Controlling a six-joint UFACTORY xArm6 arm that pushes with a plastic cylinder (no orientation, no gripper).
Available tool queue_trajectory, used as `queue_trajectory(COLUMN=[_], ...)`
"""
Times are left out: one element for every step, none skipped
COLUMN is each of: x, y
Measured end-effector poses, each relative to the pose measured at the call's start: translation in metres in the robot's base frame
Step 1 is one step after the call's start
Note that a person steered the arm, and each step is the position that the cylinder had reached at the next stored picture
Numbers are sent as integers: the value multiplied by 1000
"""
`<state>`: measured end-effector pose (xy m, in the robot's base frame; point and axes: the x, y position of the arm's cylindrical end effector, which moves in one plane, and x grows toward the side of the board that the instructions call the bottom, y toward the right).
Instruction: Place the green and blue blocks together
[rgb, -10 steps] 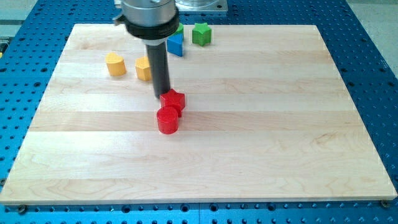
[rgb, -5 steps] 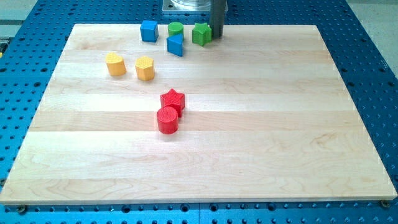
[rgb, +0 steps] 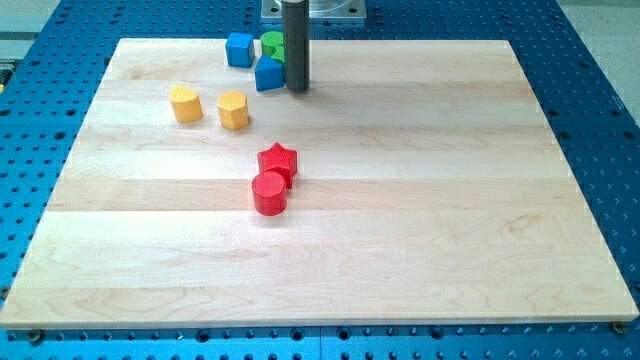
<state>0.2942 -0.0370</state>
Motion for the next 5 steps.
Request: queue_trajectory(x=[0,0,0,0,-42], y=[-13,-34,-64,-119,-141])
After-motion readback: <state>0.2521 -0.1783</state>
